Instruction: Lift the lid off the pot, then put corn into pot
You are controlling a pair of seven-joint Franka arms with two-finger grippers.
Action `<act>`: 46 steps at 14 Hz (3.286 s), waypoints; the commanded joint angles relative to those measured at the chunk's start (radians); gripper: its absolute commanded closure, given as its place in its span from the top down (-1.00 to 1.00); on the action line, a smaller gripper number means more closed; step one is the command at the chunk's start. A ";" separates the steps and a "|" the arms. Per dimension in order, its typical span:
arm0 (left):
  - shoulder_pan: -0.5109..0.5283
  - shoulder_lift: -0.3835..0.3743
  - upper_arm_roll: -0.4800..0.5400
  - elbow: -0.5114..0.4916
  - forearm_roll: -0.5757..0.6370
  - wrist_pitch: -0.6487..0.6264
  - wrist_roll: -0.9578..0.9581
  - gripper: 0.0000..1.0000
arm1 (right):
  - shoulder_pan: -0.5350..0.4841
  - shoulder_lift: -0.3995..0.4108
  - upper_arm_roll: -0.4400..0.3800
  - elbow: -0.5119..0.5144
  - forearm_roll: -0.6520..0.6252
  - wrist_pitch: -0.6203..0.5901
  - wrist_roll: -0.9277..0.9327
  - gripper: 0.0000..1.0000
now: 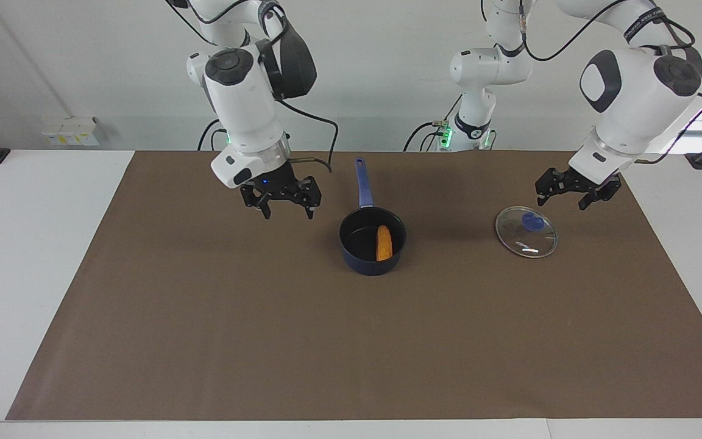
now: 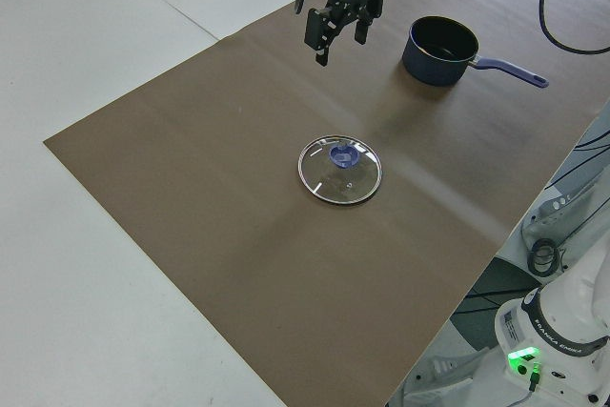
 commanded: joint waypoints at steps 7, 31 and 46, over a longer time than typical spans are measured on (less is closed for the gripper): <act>-0.007 0.017 0.008 0.219 0.015 -0.268 -0.014 1.00 | -0.169 -0.158 0.005 -0.022 -0.032 -0.214 -0.262 1.00; -0.024 -0.022 -0.002 0.244 0.055 -0.279 -0.011 1.00 | -0.264 -0.255 -0.040 0.136 -0.175 -0.494 -0.440 1.00; -0.025 -0.023 -0.004 0.241 0.050 -0.279 -0.010 1.00 | -0.264 -0.256 -0.040 0.135 -0.169 -0.463 -0.445 1.00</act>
